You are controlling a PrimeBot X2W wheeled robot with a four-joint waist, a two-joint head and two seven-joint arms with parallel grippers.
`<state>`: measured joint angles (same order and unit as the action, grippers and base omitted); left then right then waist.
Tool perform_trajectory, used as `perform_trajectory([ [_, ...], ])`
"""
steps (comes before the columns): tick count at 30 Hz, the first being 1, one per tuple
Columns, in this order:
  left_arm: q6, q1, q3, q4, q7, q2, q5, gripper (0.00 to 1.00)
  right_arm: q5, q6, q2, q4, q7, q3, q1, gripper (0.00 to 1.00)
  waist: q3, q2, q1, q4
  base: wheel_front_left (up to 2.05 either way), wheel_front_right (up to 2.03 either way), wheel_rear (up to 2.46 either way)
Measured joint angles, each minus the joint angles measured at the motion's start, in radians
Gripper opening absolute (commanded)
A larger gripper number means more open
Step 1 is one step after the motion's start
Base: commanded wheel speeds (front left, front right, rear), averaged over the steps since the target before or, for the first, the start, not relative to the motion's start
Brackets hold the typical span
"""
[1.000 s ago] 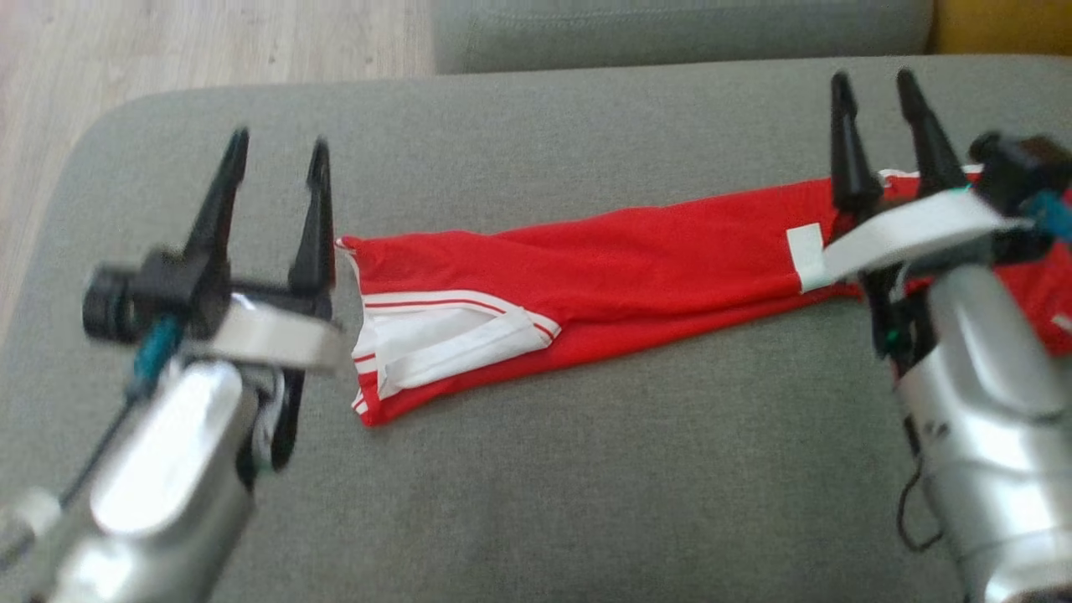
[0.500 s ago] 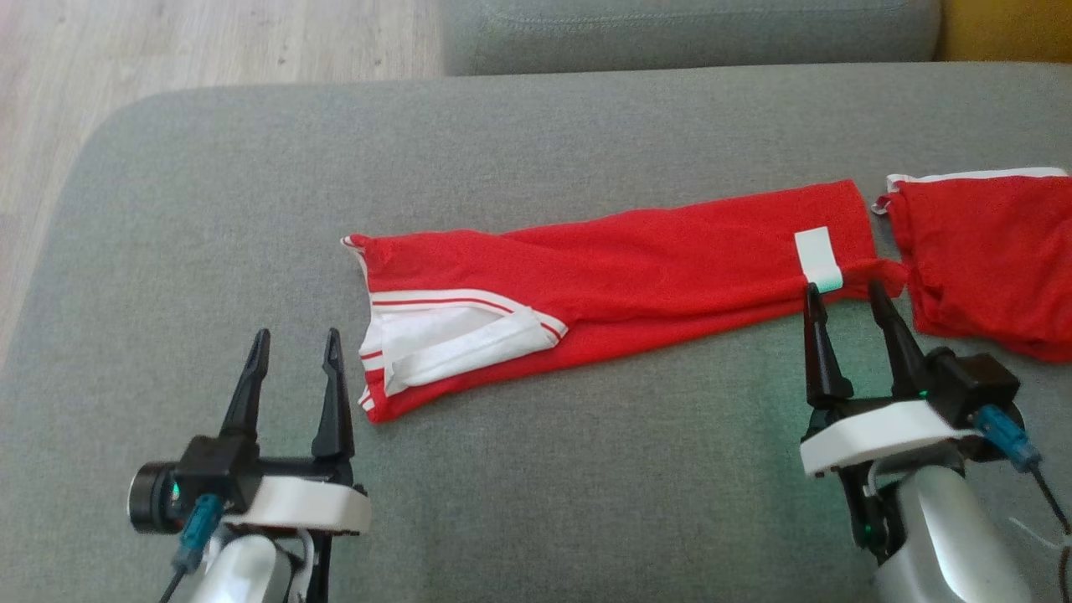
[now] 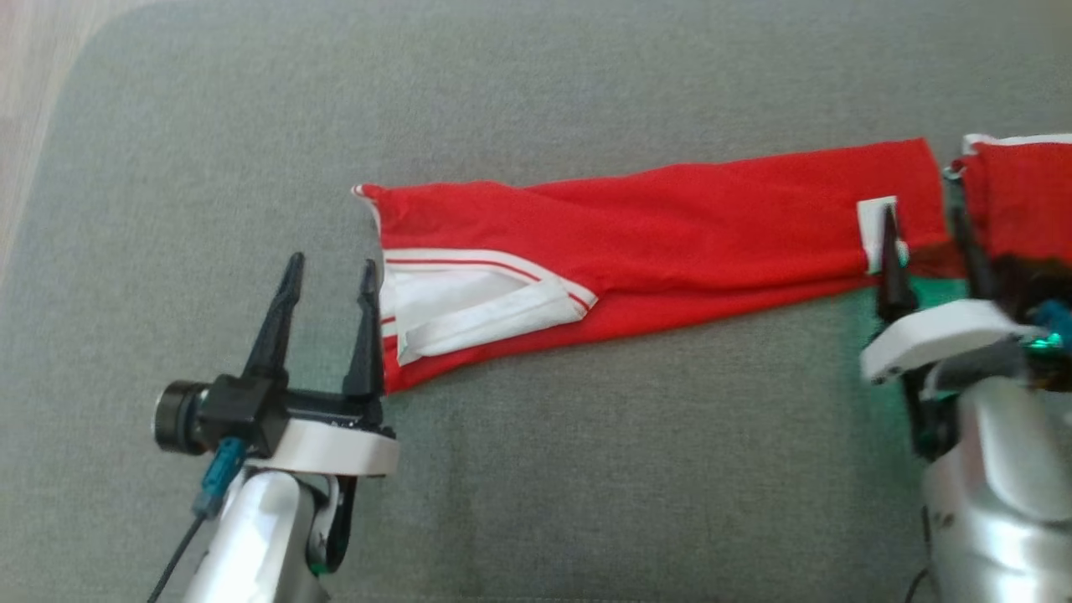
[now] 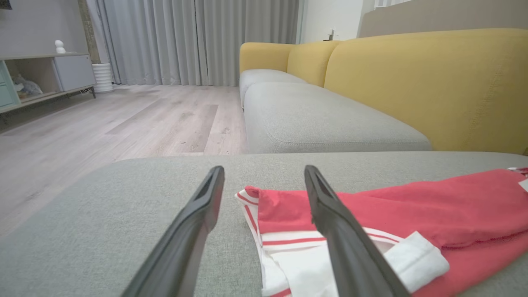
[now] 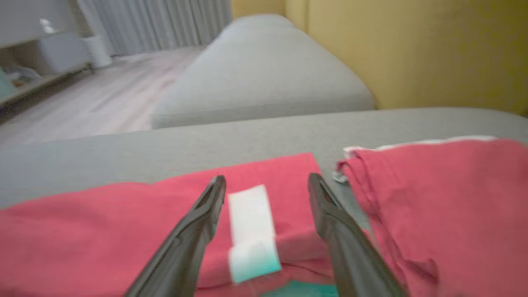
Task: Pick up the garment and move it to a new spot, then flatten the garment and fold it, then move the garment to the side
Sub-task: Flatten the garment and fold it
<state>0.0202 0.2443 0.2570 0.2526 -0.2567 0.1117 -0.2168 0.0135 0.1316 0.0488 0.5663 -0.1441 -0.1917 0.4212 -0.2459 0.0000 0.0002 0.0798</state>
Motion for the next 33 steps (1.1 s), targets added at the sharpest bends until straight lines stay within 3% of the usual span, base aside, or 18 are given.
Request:
perform_trajectory([
  [6,-0.032,0.000,-0.003,0.035,0.000,-0.024,0.030,1.00,-0.056,0.000,0.001,0.158,0.023,-0.187,0.075,1.00,-0.030,0.0000,0.0000,0.026,0.00,0.00,0.00],
  [13,-0.053,0.003,-0.032,0.037,0.000,-0.031,0.052,1.00,-0.081,0.000,0.004,0.290,-0.001,-0.237,0.126,1.00,-0.042,0.0000,-0.0003,0.040,0.00,0.00,0.00],
  [15,-0.057,0.003,-0.035,0.040,0.000,-0.033,0.059,1.00,-0.069,0.000,0.008,0.336,-0.007,-0.233,0.159,0.00,-0.042,0.0000,-0.0002,0.039,0.00,0.00,0.00],
  [23,-0.066,0.002,-0.065,0.051,0.000,-0.039,0.077,1.00,-0.108,0.000,0.003,0.390,-0.078,-0.183,0.181,0.00,-0.008,0.0000,-0.0002,0.010,0.00,0.00,0.00],
  [28,-0.074,-0.006,-0.070,0.051,0.000,-0.045,0.086,1.00,-0.211,0.000,0.006,0.279,-0.084,-0.269,0.162,0.00,0.037,0.0000,-0.0003,-0.015,0.00,0.00,0.00],
  [33,-0.073,-0.010,-0.093,0.030,0.000,-0.052,0.093,1.00,-0.241,0.000,0.040,0.182,-0.041,-0.346,0.128,0.00,0.074,0.0000,-0.0003,-0.038,0.00,0.00,0.00],
])
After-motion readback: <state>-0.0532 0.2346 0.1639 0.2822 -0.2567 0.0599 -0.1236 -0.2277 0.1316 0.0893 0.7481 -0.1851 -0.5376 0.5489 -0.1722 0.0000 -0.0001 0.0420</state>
